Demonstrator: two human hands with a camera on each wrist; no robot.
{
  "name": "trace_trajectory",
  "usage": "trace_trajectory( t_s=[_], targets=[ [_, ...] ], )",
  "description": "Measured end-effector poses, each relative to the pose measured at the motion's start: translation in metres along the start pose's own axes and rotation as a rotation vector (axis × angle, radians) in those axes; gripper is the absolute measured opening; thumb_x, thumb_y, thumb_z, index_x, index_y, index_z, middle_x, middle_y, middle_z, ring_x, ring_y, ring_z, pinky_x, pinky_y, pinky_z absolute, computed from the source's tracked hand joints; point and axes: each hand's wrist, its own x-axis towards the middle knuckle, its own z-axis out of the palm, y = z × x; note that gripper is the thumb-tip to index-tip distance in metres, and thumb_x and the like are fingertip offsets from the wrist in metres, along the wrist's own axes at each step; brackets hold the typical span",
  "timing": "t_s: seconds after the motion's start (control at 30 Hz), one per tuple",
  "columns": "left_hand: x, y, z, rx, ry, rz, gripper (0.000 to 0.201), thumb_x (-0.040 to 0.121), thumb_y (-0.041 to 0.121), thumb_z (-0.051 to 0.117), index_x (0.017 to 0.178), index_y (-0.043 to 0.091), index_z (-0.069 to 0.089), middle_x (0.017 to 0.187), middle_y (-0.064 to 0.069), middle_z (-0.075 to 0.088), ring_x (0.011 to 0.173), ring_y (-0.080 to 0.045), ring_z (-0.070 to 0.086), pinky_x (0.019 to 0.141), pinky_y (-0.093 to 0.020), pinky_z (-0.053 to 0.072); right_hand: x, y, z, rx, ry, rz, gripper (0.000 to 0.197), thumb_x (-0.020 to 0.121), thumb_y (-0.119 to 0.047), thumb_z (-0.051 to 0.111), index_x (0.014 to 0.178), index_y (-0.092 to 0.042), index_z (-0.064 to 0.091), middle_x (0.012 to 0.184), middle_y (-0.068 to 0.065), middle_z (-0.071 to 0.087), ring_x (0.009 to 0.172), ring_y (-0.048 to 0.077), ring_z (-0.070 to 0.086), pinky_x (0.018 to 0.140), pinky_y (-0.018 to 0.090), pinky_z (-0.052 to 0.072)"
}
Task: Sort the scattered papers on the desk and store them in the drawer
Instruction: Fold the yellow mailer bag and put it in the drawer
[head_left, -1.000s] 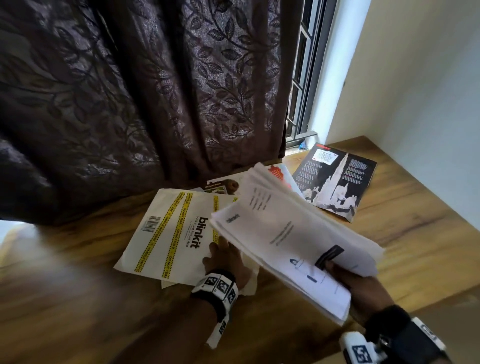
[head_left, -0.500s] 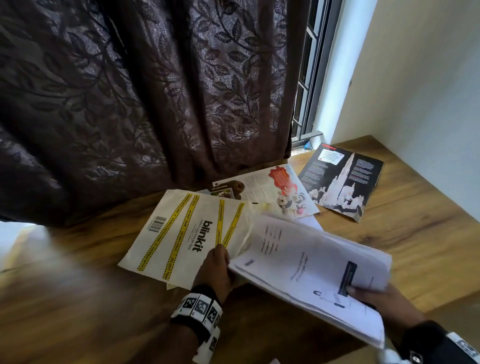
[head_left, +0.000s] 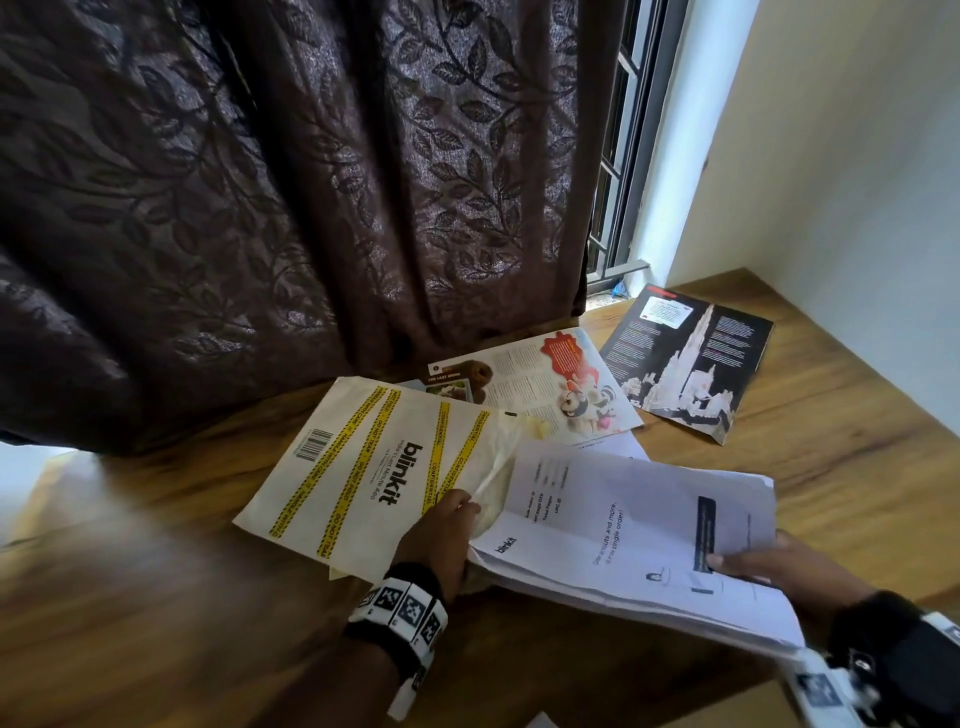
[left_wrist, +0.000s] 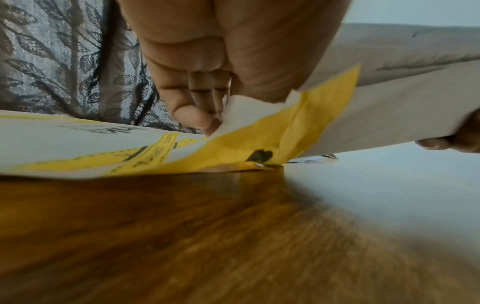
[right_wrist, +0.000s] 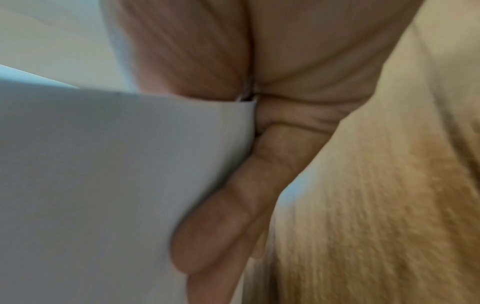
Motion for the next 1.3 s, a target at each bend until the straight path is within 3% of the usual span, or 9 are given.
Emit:
trace_trajectory(
  t_s=[0.13, 0.23, 0.33, 0.47, 0.6, 0.7, 0.8, 1.0, 1.3],
  targets=[
    [-0.011, -0.004, 0.003, -0.011, 0.106, 0.054, 0.067, 0.091, 0.011, 0.058, 0.151, 0.021, 0.029, 0.160, 0.005, 0.018, 0.144, -0.018, 0.029, 0.114, -0.032, 0.034, 0.007, -0.021, -0.004, -0.056, -0.040, 0.034, 0.047, 0.068, 0.003, 0.087, 0.109, 0.011, 0.066, 0.097, 0.026, 0.075, 0.077, 0.032, 0.075, 0.058, 0.032, 0.059],
    [-0.020, -0.012, 0.009, -0.059, 0.150, 0.094, 0.051, 0.097, 0.025, 0.053, 0.146, 0.015, 0.042, 0.155, -0.003, 0.035, 0.136, -0.024, 0.045, 0.103, -0.037, 0.048, 0.013, -0.029, -0.002, -0.131, 0.036, 0.069, 0.011, 0.085, 0.013, 0.065, 0.091, 0.006, 0.071, 0.088, 0.019, 0.076, 0.069, 0.025, 0.072, 0.061, 0.032, 0.057],
    [-0.029, -0.019, 0.009, -0.050, 0.164, 0.103, 0.062, 0.100, 0.055, 0.024, 0.133, 0.016, 0.057, 0.142, -0.003, 0.052, 0.120, -0.023, 0.060, 0.088, -0.037, 0.056, 0.018, -0.040, -0.002, -0.204, 0.111, 0.017, 0.026, 0.091, 0.014, 0.057, 0.074, -0.001, 0.068, 0.077, 0.012, 0.072, 0.062, 0.021, 0.068, 0.059, 0.027, 0.057],
    [-0.038, -0.025, 0.005, 0.001, 0.133, 0.096, 0.087, 0.087, 0.075, 0.000, 0.144, 0.027, 0.044, 0.152, 0.006, 0.038, 0.137, -0.015, 0.040, 0.109, -0.034, 0.038, 0.020, -0.053, 0.004, -0.087, 0.046, -0.069, 0.018, 0.085, 0.016, 0.062, 0.102, 0.012, 0.067, 0.089, 0.024, 0.076, 0.070, 0.028, 0.074, 0.056, 0.031, 0.059],
    [-0.039, -0.026, 0.000, -0.093, 0.201, 0.032, 0.074, 0.090, 0.074, 0.026, 0.139, 0.025, 0.053, 0.147, 0.009, 0.043, 0.134, -0.011, 0.041, 0.109, -0.031, 0.038, 0.022, -0.049, 0.023, -0.058, -0.046, -0.129, 0.025, 0.086, 0.017, 0.059, 0.109, 0.010, 0.067, 0.105, 0.028, 0.072, 0.089, 0.036, 0.074, 0.070, 0.038, 0.063],
    [-0.038, -0.025, 0.003, -0.136, 0.205, 0.008, 0.062, 0.091, 0.050, 0.057, 0.145, 0.022, 0.044, 0.151, 0.009, 0.033, 0.139, -0.010, 0.031, 0.116, -0.030, 0.032, 0.022, -0.043, 0.035, -0.026, -0.090, -0.138, 0.030, 0.086, 0.016, 0.059, 0.114, 0.007, 0.065, 0.109, 0.028, 0.072, 0.098, 0.039, 0.072, 0.077, 0.042, 0.063],
    [-0.036, -0.024, 0.002, -0.192, 0.274, -0.047, 0.057, 0.095, 0.032, 0.055, 0.148, 0.020, 0.039, 0.154, 0.008, 0.026, 0.143, -0.012, 0.025, 0.118, -0.031, 0.030, 0.021, -0.036, 0.044, 0.028, -0.149, -0.096, 0.036, 0.084, 0.016, 0.061, 0.119, 0.006, 0.063, 0.110, 0.029, 0.071, 0.100, 0.043, 0.071, 0.079, 0.045, 0.061],
    [-0.035, -0.025, 0.000, -0.223, 0.302, -0.008, 0.057, 0.096, 0.031, 0.050, 0.150, 0.022, 0.033, 0.154, 0.011, 0.021, 0.143, -0.009, 0.023, 0.117, -0.028, 0.030, 0.016, -0.032, 0.054, 0.079, -0.169, -0.044, 0.034, 0.084, 0.017, 0.059, 0.116, 0.007, 0.062, 0.105, 0.030, 0.072, 0.091, 0.039, 0.074, 0.065, 0.037, 0.062],
    [-0.046, -0.025, -0.005, -0.133, 0.295, -0.005, 0.061, 0.096, 0.014, 0.046, 0.153, 0.026, 0.027, 0.156, 0.013, 0.015, 0.142, -0.008, 0.027, 0.113, -0.021, 0.033, 0.026, -0.032, 0.045, 0.068, -0.013, -0.059, 0.032, 0.084, 0.017, 0.060, 0.116, 0.013, 0.061, 0.102, 0.032, 0.072, 0.086, 0.041, 0.074, 0.062, 0.037, 0.061]
  ],
)
